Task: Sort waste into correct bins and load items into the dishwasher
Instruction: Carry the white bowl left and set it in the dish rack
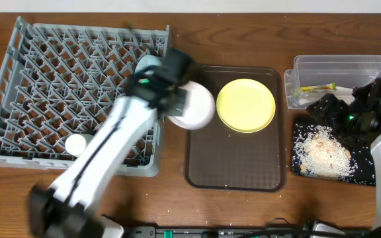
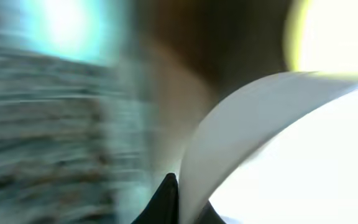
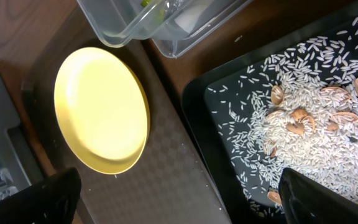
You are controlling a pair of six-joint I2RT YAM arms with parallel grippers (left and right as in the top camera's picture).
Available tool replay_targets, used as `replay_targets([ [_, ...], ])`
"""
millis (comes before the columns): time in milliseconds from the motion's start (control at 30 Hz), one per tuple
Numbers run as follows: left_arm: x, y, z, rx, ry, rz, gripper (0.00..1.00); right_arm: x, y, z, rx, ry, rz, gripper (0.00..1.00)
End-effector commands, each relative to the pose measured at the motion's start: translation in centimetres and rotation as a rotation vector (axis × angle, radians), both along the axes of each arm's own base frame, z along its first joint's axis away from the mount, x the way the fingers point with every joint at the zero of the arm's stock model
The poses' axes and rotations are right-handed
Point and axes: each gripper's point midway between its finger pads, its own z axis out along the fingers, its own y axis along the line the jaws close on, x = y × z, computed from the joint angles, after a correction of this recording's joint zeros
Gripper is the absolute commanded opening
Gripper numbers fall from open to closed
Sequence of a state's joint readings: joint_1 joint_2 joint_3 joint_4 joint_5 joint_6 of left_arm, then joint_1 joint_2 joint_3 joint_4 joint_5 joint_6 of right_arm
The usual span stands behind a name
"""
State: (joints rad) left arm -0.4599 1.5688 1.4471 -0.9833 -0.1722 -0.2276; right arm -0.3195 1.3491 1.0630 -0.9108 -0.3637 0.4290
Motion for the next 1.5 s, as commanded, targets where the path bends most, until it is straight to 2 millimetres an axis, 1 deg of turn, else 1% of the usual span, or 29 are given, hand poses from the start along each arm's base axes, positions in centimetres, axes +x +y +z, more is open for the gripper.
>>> replay_targets([
  [0,0.7,9.2,4.8,0.431,-0.198,0.226,0.07,0.0,0.0,0.1,0.003,-0.005,-0.004,0.99],
  [67,-0.1,12.2,6.8,0.61,-0.24,0.304,0.07,0.0,0.0,0.1,0.003,-0.005,-0.004,0.99],
  [100,-0.5,13.2,7.6,0.681,-0.259,0.335,0.07,0.0,0.0,0.1,0.003,-0.005,-0.004,0.99],
  [133,-0.8,14.0,8.2,0.744,-0.277,0.361,0.08,0.0,0.0,0.1,0.003,-0.005,-0.004,0.99],
  [200,-1.1,14.7,8.2,0.817,-0.286,0.37,0.07,0.0,0.0,0.1,0.003,-0.005,-0.004,0.99],
  [267,-1.1,14.9,7.4,0.847,-0.274,0.371,0.08,0.0,0.0,0.1,0.003,-0.005,-0.004,0.99],
  [400,-1.4,15.1,4.3,0.877,-0.23,0.383,0.08,0.0,0.0,0.1,0.003,-0.005,-0.004,0.99],
  [467,-1.5,15.4,3.1,0.937,-0.215,0.38,0.07,0.0,0.0,0.1,0.003,-0.005,-0.004,0.99],
  [533,-1.2,15.5,2.4,0.999,-0.209,0.368,0.08,0.0,0.0,0.1,0.003,-0.005,-0.004,0.99],
  [700,-0.6,14.8,0.0,1.044,-0.152,0.316,0.08,0.0,0.0,0.1,0.003,-0.005,-0.004,0.99],
  [867,-0.5,13.0,-2.3,1.026,-0.102,0.25,0.07,0.0,0.0,0.1,0.003,-0.005,-0.004,0.99],
  [1000,-0.6,11.4,-2.5,1.019,-0.113,0.204,0.08,0.0,0.0,0.1,0.003,-0.005,-0.004,0.99],
  [1133,-1.3,10.4,-2.3,1.049,-0.093,0.139,0.08,0.0,0.0,0.1,0.003,-0.005,-0.004,0.99],
  [1367,-2.6,10.0,-2.0,1.064,-0.08,0.126,0.08,0.0,0.0,0.1,0.003,-0.005,-0.004,0.99],
  [1400,-2.8,9.8,-2.3,1.051,-0.071,0.126,0.09,0.0,0.0,0.1,0.003,-0.005,-0.004,0.99],
  [1467,-3.2,9.5,-3.0,1.012,-0.037,0.124,0.13,0.0,0.0,0.1,0.003,-0.005,-0.004,0.99],
])
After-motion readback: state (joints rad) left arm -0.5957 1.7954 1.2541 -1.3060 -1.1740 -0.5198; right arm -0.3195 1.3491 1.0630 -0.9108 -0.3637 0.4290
